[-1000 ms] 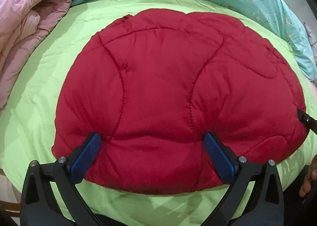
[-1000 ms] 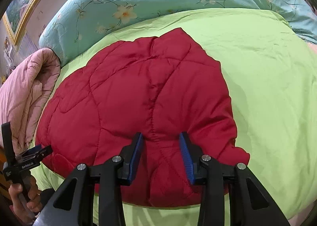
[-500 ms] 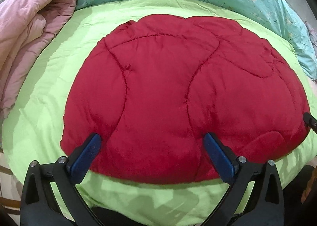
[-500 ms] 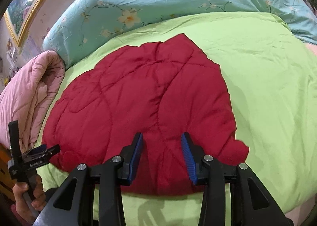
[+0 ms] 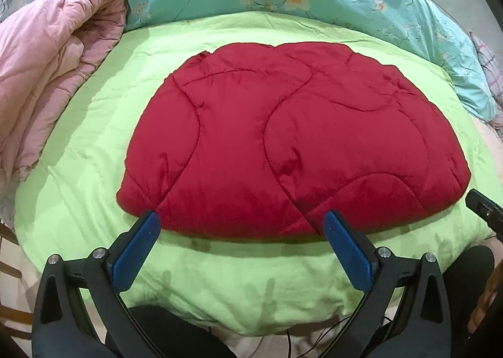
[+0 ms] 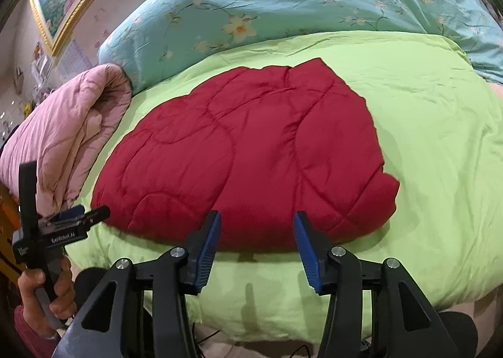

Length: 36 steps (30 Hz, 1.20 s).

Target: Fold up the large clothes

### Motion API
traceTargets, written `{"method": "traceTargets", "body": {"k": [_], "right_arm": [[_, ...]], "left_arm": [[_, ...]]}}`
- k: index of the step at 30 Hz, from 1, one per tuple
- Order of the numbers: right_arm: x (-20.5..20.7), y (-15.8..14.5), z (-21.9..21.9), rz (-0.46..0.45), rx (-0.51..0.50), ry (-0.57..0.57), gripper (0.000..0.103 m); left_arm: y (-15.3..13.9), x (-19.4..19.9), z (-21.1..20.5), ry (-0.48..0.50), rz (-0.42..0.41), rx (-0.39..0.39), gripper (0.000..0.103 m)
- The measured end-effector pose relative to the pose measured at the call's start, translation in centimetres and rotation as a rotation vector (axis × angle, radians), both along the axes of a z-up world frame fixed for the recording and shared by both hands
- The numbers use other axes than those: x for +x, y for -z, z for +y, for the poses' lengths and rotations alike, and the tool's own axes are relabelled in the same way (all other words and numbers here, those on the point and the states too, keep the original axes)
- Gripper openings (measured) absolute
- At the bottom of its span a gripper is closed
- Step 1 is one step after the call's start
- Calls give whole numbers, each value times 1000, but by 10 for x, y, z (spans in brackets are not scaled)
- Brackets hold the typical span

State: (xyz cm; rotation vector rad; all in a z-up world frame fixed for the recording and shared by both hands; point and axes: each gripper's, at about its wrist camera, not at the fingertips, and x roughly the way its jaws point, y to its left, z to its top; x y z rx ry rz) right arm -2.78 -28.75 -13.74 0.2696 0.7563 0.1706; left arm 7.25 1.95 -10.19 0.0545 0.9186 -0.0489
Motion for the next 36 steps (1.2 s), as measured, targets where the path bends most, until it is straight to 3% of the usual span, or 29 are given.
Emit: {"method": "traceTargets", "body": {"k": [11, 21, 23, 28, 36], "right_arm": [[-30, 2, 21, 12, -51, -56, 62], [-38, 32, 27, 104, -69, -76, 66], [-38, 37, 28, 122, -71, -69, 71], [-35, 41, 29, 146, -85, -68, 81], [-20, 23, 30, 103, -131, -73, 82]], "left_arm": [[-10, -32, -3, 7, -20, 22, 103], [17, -52, 9, 1, 45, -10, 103], [23, -54, 14, -5, 58, -18, 103], [33, -54, 19, -16, 91, -31, 103], [13, -33, 31, -34, 51, -49, 103]]}}
